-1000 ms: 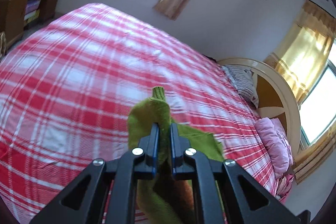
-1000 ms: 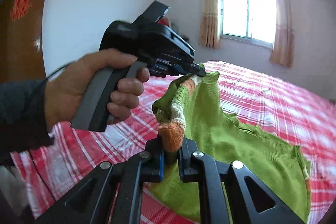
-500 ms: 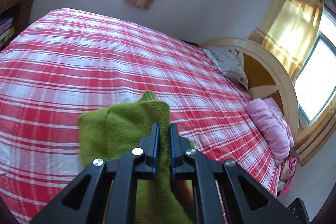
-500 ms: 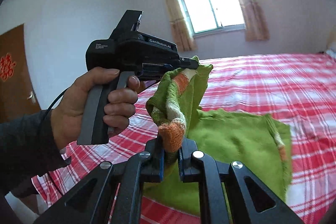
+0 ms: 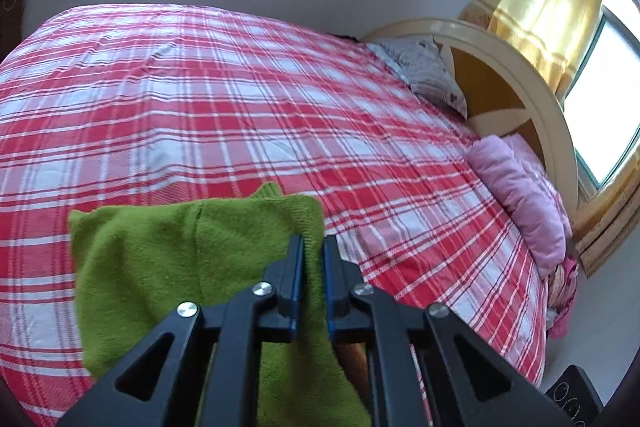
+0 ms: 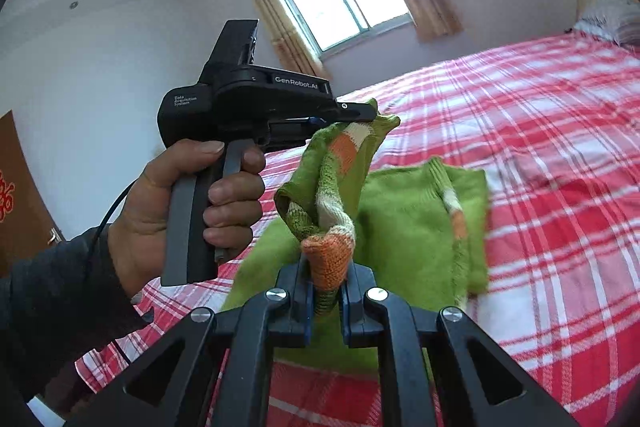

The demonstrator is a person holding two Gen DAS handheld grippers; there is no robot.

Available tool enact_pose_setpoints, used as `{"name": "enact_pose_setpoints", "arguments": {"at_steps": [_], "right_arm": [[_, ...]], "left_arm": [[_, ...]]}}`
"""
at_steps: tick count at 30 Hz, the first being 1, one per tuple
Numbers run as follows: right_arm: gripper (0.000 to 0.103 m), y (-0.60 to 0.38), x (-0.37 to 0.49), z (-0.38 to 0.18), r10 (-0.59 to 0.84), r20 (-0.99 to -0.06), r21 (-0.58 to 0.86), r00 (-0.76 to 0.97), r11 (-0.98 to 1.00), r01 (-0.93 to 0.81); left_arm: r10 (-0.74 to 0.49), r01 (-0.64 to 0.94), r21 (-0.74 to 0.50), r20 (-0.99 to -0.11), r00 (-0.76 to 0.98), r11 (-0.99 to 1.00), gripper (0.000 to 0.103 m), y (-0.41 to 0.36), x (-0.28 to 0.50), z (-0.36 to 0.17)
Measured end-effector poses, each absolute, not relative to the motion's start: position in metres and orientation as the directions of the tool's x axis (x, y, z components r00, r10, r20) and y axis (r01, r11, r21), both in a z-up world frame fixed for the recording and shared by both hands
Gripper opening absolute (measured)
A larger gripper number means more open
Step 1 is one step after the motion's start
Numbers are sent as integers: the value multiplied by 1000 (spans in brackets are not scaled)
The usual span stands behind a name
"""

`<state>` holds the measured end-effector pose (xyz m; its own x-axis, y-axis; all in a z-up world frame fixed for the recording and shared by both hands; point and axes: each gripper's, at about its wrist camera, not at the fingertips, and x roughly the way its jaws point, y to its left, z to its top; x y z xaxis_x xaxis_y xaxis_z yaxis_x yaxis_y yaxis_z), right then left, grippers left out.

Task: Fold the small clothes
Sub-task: 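Lift and fold the sweater over with both tools, then open them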

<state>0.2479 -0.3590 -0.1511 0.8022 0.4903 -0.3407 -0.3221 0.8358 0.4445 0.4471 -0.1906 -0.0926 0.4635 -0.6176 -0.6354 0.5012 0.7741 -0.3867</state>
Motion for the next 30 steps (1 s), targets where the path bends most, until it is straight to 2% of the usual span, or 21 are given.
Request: {"name": "enact_pose_setpoints", "arguments": {"at_steps": [8,14,15,16,17,19,21,23,24,26,27,28,30], "right_arm": [[9,-378,253,-174,485,-368,507,794,820,-265],[9,-391,251,-189,482,-373,556,793,800,-224],[9,-392,250,-191,481,-374,557,793,800,-223],[9,-392,249,-193,477,-382,555,792,803,-216],[9,-393,249,-197,477,-390,559,788,802,-208],[9,-396,248,-201,477,-399,569,783,798,-196],[9,-399,248,-204,484,-401,584,778,789,-191],[11,-401,250,-207,504,-400,601,766,775,-196],[17,-402,250,-208,514,-398,610,760,767,-199],[45,-406,247,-207,503,-401,618,765,766,-180],[69,-410,244,-206,491,-397,622,776,765,-166],[73,-416,239,-203,471,-379,630,797,761,-151],[73,-426,233,-192,430,-338,626,837,767,-141]], "left_arm": [[-613,532,-359,-657,440,767,6,-224,450,-104],[-561,554,-269,-686,463,788,9,-243,440,-116],[-560,554,-266,-684,468,789,15,-241,437,-114],[-554,552,-259,-684,474,792,28,-239,434,-111],[-546,547,-249,-683,485,799,38,-235,430,-107],[-547,554,-228,-654,522,801,70,-222,418,-99],[-524,547,-186,-637,566,816,78,-203,402,-95],[-486,537,-133,-637,598,833,78,-185,389,-97],[-460,525,-103,-642,614,845,78,-175,382,-101],[-425,500,-73,-640,640,863,79,-153,369,-110],[-393,473,-54,-643,658,879,84,-142,364,-115],[-374,455,-43,-641,670,889,88,-135,360,-119],[-352,417,-46,-625,697,908,90,-112,351,-130]]}}
